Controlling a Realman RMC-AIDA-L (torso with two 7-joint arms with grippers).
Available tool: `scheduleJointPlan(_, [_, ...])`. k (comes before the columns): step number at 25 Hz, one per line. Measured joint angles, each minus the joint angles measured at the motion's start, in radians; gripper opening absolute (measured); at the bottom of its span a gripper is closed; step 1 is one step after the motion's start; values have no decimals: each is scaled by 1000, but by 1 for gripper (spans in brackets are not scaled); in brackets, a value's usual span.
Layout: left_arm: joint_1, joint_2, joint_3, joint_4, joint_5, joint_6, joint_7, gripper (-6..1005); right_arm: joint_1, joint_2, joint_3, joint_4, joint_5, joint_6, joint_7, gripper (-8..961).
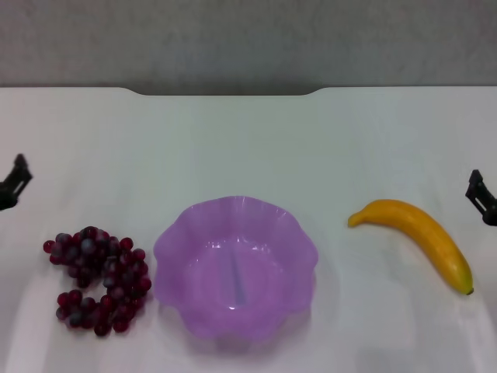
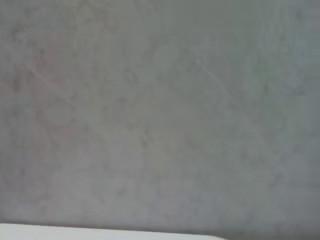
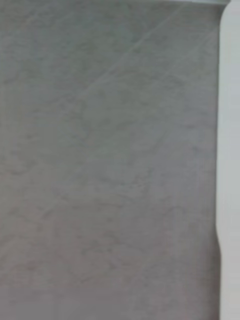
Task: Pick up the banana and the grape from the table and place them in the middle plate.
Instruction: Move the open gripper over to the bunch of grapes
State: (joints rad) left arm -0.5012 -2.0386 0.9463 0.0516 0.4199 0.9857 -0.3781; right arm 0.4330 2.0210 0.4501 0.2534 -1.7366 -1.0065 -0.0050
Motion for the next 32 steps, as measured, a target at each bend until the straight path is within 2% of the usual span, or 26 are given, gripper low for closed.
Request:
scheduleJointPlan(4, [4, 3, 56, 104, 100, -53, -205, 877, 3, -1, -4, -6, -5, 30, 0, 892])
scheduleJointPlan(7, [67, 3, 180, 317, 180, -180, -446, 876, 6, -3, -6, -6, -7, 35, 0, 892])
scheduleJointPlan(10, [146, 2, 303, 539, 196, -311, -540, 875, 13, -3, -7, -7, -8, 36, 0, 892])
scheduleJointPlan(12, [186, -1, 380, 650, 176, -386, -550, 875, 15, -3, -8, -10, -9, 38, 0, 892])
scheduleJointPlan(14, [206, -1, 417, 692, 138, -430, -552, 874, 16, -3, -8, -11, -9, 38, -1, 892])
scheduleJointPlan(18, [208, 3, 431, 647, 52, -436, -551, 873, 18, -2, -9, -8, -9, 37, 0, 892])
scheduleJointPlan(20, [224, 2, 475, 681, 42, -439, -556, 873, 16, -2, -8, -11, -8, 40, 0, 891])
scheduleJointPlan(23, [286, 6, 603, 862, 50, -556, -608, 872, 13, -2, -8, -18, -7, 48, 0, 891])
scheduleJointPlan(26, [360, 9, 726, 1096, 98, -802, -618, 832, 14, -1, -8, -21, -8, 49, 0, 891])
scheduleJointPlan(29, [402, 9, 792, 1216, 133, -911, -614, 792, 16, -1, -8, -20, -8, 49, 0, 892])
scheduleJointPlan(32, [425, 10, 826, 1301, 135, -1001, -615, 698, 16, -1, -8, -22, -6, 50, 0, 892])
